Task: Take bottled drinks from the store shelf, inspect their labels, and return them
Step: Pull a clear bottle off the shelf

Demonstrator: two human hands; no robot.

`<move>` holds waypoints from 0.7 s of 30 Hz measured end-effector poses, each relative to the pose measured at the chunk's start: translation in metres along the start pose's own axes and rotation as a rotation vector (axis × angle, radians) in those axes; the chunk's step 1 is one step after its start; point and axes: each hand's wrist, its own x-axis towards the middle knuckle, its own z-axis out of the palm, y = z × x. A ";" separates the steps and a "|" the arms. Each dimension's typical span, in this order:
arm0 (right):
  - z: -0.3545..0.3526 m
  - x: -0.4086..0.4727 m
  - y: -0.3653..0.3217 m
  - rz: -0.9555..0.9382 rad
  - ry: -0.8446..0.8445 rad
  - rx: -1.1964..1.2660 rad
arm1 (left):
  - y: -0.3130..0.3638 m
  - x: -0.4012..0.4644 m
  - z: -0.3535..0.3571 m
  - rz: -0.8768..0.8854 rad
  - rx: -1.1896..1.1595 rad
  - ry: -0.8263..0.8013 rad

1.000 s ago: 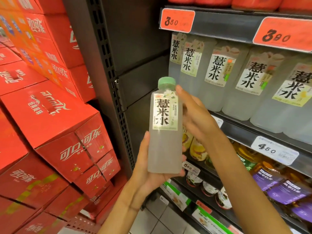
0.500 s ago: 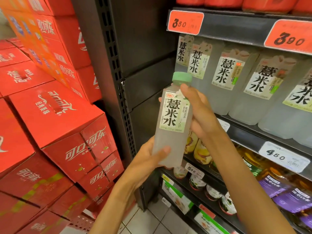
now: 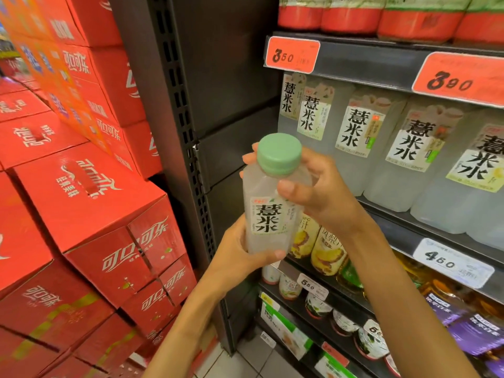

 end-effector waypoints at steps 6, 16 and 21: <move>0.003 0.010 0.004 0.053 0.259 0.112 | -0.004 -0.007 0.003 0.022 -0.003 0.082; 0.004 0.070 0.019 0.160 0.653 -0.068 | 0.013 0.048 0.016 0.132 0.250 0.324; -0.001 0.067 0.015 0.124 0.659 -0.254 | 0.016 0.079 0.020 0.260 0.202 0.382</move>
